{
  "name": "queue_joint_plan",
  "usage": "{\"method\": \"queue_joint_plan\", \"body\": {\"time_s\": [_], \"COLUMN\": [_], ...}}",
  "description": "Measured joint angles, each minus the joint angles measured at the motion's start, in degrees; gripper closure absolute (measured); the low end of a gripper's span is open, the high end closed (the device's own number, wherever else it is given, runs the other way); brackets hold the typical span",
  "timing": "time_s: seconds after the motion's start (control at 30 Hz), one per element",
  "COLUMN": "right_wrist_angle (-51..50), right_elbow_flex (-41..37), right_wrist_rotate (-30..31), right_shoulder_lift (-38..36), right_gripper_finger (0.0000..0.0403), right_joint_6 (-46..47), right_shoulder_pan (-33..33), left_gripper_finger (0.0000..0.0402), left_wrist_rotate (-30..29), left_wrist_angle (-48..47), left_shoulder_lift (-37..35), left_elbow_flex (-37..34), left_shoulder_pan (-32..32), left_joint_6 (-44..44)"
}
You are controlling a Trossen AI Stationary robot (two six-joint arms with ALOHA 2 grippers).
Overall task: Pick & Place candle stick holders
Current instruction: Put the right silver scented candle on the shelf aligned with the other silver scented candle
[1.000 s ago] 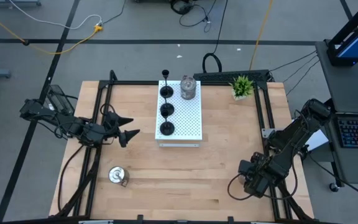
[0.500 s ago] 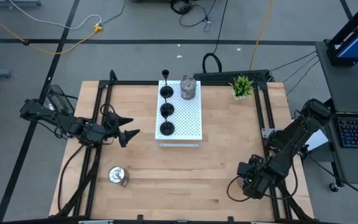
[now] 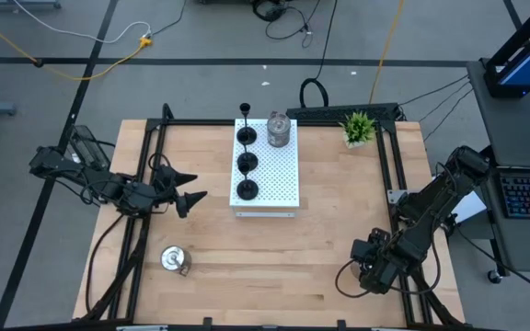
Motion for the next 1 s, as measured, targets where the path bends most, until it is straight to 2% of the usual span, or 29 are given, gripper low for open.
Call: {"method": "queue_joint_plan", "body": {"time_s": [0.23, 0.5, 1.0], "right_wrist_angle": [-0.2, -1.4, 3.0], "right_elbow_flex": [0.0, -0.1, -5.9], "right_wrist_rotate": [-0.1, -2.9, -3.1], "right_shoulder_lift": [0.0, 0.0, 0.0], "right_gripper_finger": [0.0016, 0.0016, 0.0016], "right_joint_6": [-0.8, -3.6, -4.3], "right_shoulder_pan": [0.0, 0.0, -0.8], "left_gripper_finger": [0.0011, 0.0011, 0.0011], "left_wrist_rotate": [0.0, 0.0, 0.0], "left_wrist_angle": [0.0, 0.0, 0.4], "left_shoulder_lift": [0.0, 0.0, 0.0], "left_elbow_flex": [0.0, 0.0, 0.0], "left_shoulder_pan": [0.0, 0.0, 0.0], "left_joint_6": [-0.1, -0.2, -0.6]}}
